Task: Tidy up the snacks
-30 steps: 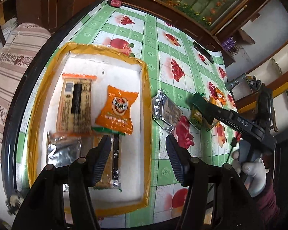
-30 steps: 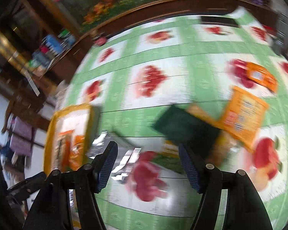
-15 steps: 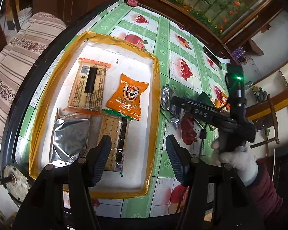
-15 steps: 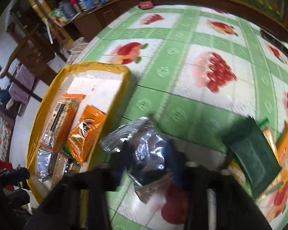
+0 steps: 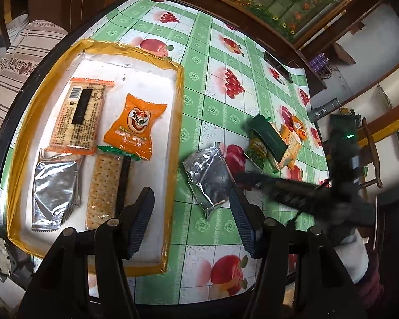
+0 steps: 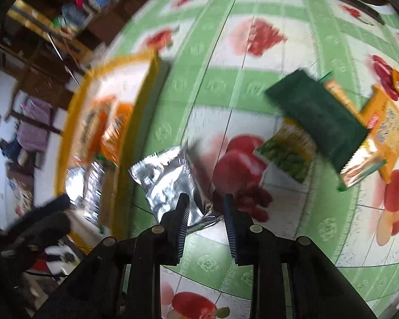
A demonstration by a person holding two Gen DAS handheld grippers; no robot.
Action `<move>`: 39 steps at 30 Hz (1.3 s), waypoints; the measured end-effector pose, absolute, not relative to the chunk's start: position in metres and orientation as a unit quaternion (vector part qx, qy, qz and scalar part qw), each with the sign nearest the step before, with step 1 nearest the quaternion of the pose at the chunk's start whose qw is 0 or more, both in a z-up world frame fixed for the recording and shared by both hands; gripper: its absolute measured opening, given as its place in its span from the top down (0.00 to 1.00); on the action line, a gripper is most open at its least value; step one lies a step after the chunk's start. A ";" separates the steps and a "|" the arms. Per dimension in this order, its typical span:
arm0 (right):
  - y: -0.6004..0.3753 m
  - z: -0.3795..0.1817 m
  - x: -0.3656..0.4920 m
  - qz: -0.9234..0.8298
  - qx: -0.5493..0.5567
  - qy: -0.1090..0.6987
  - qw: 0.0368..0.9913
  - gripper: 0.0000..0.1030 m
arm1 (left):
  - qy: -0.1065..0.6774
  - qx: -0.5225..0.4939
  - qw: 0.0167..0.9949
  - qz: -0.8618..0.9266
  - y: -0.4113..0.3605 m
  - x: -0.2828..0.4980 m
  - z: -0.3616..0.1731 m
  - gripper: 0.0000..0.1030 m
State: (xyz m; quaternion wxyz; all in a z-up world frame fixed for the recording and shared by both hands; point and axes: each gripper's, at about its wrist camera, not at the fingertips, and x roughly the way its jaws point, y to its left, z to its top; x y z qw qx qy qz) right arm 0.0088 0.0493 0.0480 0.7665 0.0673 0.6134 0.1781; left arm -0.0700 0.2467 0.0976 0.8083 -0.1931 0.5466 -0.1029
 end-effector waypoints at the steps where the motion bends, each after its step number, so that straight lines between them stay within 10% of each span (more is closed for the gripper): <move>1: 0.040 0.055 0.009 0.182 0.078 0.597 0.778 0.69 | 0.547 -0.193 0.808 -0.103 0.246 -0.071 0.097 0.44; 6: -0.014 0.077 0.032 0.143 0.106 0.529 0.830 0.37 | 0.554 -0.194 0.803 -0.109 0.239 -0.080 0.093 0.44; 14: -0.008 0.057 0.066 0.152 0.006 0.529 0.835 0.22 | 0.573 -0.190 0.787 -0.127 0.212 -0.084 0.081 0.44; 17: 0.010 0.047 0.070 0.145 -0.040 0.532 0.833 0.25 | 0.576 -0.181 0.786 -0.130 0.202 -0.083 0.080 0.44; 21: -0.001 0.042 0.067 0.135 -0.030 0.538 0.832 0.55 | 0.580 -0.173 0.786 -0.127 0.195 -0.080 0.075 0.44; 39: -0.067 0.067 0.000 0.144 0.114 0.533 0.826 0.56 | 0.606 -0.050 0.784 -0.123 0.133 -0.026 0.033 0.50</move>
